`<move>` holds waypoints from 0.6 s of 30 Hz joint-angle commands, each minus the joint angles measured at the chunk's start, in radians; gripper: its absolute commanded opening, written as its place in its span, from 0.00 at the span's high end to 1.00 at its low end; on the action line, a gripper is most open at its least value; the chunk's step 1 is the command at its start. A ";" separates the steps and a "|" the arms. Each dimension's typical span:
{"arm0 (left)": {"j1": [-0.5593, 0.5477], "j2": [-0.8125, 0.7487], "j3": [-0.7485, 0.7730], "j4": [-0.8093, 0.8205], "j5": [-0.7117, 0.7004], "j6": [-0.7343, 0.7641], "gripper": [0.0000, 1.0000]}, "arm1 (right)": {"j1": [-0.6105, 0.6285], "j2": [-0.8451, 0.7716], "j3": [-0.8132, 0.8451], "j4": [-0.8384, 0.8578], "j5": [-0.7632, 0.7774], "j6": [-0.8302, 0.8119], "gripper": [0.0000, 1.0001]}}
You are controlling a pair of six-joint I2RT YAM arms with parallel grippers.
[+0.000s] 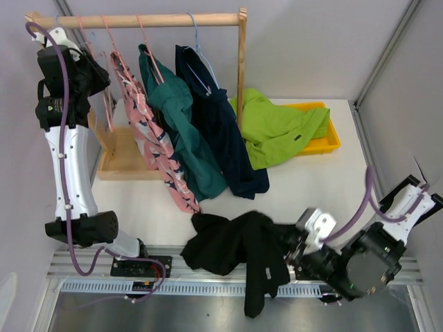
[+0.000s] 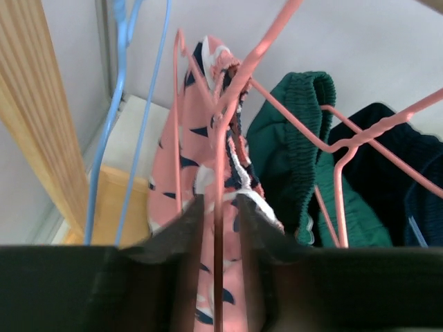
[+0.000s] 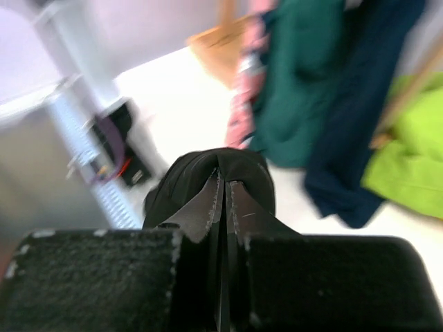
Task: Remove the shorts from the hanger
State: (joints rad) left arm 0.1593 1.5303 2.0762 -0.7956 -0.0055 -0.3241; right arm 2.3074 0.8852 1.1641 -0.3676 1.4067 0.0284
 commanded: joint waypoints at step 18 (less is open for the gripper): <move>0.031 -0.478 -0.538 0.237 0.157 -0.027 0.01 | -0.254 0.152 0.916 0.492 -0.356 -1.336 1.00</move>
State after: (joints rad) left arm 0.1837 1.1019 1.5742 -0.6445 0.0956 -0.3485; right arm 1.9087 0.9955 2.0254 0.1020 1.0920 -0.9848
